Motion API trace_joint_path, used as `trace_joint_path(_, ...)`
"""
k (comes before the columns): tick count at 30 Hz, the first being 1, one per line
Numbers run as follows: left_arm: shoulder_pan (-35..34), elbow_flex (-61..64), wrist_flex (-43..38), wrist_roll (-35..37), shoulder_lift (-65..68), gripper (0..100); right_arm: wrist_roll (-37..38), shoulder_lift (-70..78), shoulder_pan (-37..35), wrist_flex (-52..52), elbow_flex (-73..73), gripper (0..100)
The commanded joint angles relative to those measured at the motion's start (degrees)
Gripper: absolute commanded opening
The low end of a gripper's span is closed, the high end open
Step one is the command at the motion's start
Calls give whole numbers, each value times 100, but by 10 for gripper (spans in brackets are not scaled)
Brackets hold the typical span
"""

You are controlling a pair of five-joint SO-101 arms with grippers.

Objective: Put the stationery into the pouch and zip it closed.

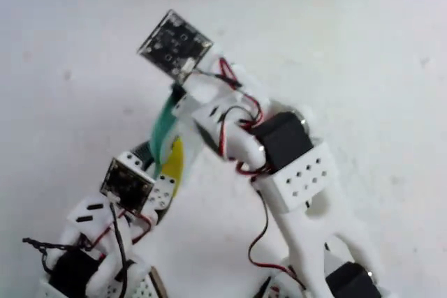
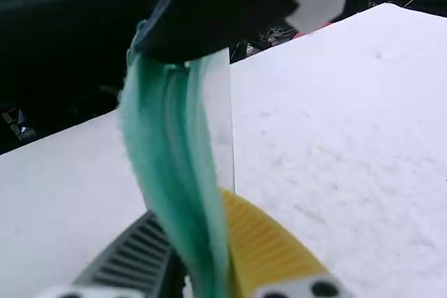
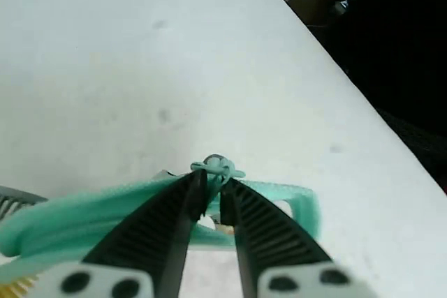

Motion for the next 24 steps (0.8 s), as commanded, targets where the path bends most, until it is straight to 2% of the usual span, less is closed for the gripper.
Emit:
trace_joint_path(1,224,-492,88,-70,-66,20,202,31,725,-224,53,18)
trace_joint_path(17,224,-484,97,-70,-66,20,879,92,1727,-892,123,17)
trace_joint_path(24,224,-510,193,-79,-66,20,905,31,1886,-1982,958,17)
